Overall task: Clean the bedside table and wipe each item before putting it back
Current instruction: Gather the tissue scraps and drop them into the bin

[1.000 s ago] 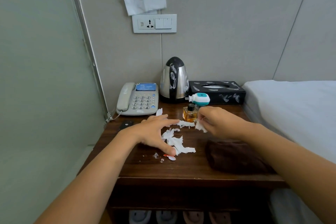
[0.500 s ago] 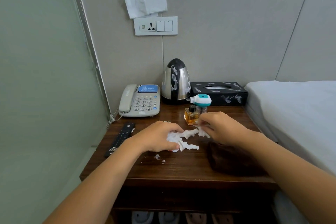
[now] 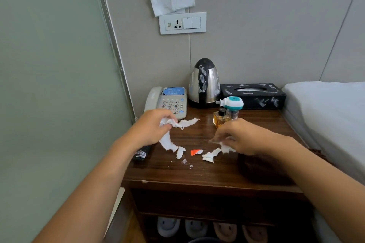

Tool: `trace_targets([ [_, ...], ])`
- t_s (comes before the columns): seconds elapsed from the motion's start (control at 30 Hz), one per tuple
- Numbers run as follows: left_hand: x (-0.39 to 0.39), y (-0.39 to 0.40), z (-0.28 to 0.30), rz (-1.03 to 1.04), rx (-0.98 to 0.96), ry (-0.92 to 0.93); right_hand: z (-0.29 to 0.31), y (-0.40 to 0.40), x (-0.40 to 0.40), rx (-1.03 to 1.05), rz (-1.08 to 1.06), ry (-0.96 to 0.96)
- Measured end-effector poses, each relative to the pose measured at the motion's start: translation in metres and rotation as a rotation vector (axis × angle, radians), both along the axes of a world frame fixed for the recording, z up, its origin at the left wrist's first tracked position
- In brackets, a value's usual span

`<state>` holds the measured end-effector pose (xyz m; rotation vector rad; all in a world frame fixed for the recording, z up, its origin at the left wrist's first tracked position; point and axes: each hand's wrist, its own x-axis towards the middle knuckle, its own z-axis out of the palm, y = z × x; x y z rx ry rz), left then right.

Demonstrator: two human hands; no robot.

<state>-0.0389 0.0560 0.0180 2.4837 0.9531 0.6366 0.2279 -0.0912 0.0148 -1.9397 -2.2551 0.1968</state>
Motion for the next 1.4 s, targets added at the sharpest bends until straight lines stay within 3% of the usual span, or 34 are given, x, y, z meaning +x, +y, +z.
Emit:
trace_targets([
  [0.23, -0.005, -0.01, -0.025, -0.114, -0.089, 0.354, -0.013, 0.007, -0.024, -0.183, 0.112, -0.054],
  [0.37, -0.002, -0.017, -0.023, -0.201, -0.045, 0.446, -0.019, 0.018, -0.028, -0.236, 0.127, -0.05],
  [0.6, -0.005, -0.016, -0.03, -0.188, 0.013, 0.362, -0.032, 0.031, -0.035, -0.119, 0.093, 0.067],
  [0.8, -0.005, -0.012, -0.036, -0.151, 0.057, 0.332, -0.033, 0.036, -0.043, -0.066, 0.056, 0.004],
  [1.1, -0.016, -0.009, -0.026, 0.019, 0.057, -0.068, -0.025, 0.035, -0.046, -0.115, 0.042, 0.001],
  [1.4, -0.024, -0.026, -0.033, 0.019, 0.048, -0.019, -0.02, 0.037, -0.056, -0.128, 0.076, -0.114],
])
